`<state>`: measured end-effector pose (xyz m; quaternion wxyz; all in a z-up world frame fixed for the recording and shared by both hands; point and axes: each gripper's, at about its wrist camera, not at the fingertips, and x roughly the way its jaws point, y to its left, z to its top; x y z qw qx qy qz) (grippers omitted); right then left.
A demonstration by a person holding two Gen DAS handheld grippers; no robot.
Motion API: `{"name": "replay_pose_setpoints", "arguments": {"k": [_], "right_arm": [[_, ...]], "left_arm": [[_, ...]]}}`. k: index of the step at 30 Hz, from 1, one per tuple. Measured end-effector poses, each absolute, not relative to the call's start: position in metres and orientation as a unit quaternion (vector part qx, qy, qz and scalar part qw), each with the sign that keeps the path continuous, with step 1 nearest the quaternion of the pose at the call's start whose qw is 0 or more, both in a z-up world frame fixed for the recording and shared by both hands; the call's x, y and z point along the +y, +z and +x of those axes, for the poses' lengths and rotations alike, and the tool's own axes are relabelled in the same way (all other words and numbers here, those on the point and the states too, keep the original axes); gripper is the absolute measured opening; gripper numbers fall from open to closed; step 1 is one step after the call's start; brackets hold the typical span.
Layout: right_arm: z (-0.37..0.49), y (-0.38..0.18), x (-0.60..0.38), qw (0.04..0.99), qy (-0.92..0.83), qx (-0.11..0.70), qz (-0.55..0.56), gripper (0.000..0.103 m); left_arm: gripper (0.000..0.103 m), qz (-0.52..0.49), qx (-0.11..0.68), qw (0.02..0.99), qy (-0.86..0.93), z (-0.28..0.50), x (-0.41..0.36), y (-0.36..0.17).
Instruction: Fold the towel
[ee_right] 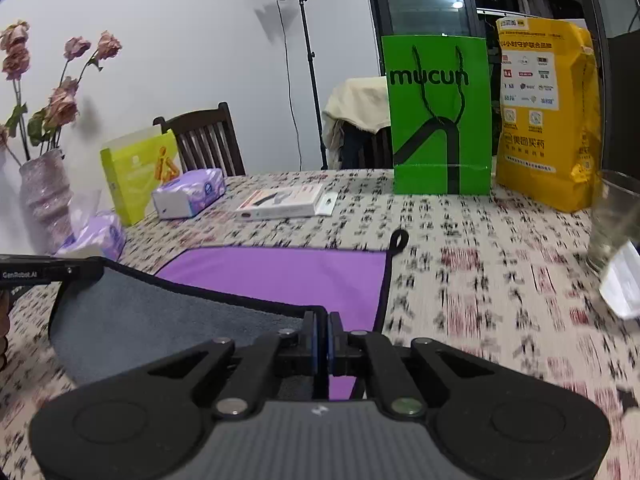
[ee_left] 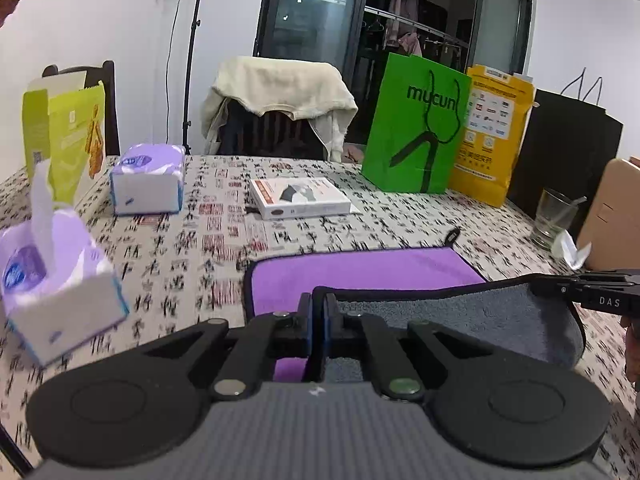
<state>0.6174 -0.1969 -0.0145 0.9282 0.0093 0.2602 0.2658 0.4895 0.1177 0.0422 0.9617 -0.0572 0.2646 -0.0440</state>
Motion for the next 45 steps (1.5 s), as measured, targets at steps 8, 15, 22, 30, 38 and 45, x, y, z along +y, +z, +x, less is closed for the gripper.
{"name": "replay_pose_setpoints", "arguments": {"k": [8,15,22,30,38,45], "right_arm": [[0.672,-0.012,-0.187,0.925,0.268,0.271,0.010,0.005],[0.723,-0.017,-0.172,0.922,0.265,0.284,0.004,0.005],[0.767,-0.034,-0.156,0.916,0.256,0.309,-0.006,0.006],[0.774,-0.038,-0.166,0.925,0.226,0.304,0.026,0.053],[0.741,-0.021,-0.178,0.925,0.233,0.300,0.013,0.078],[0.695,-0.018,-0.185,0.923,0.241,0.299,-0.014,0.090]], "left_arm": [[0.006,-0.065,0.270,0.960,-0.039,0.540,0.130,0.043],[0.006,-0.083,0.301,0.949,-0.040,0.597,0.146,0.028],[0.008,-0.078,0.321,0.943,-0.034,0.632,0.154,0.013],[0.085,-0.070,0.298,0.952,-0.013,0.621,0.162,0.015],[0.102,-0.052,0.293,0.955,-0.020,0.582,0.153,0.028],[0.103,-0.055,0.288,0.956,-0.002,0.542,0.153,0.032]]}}
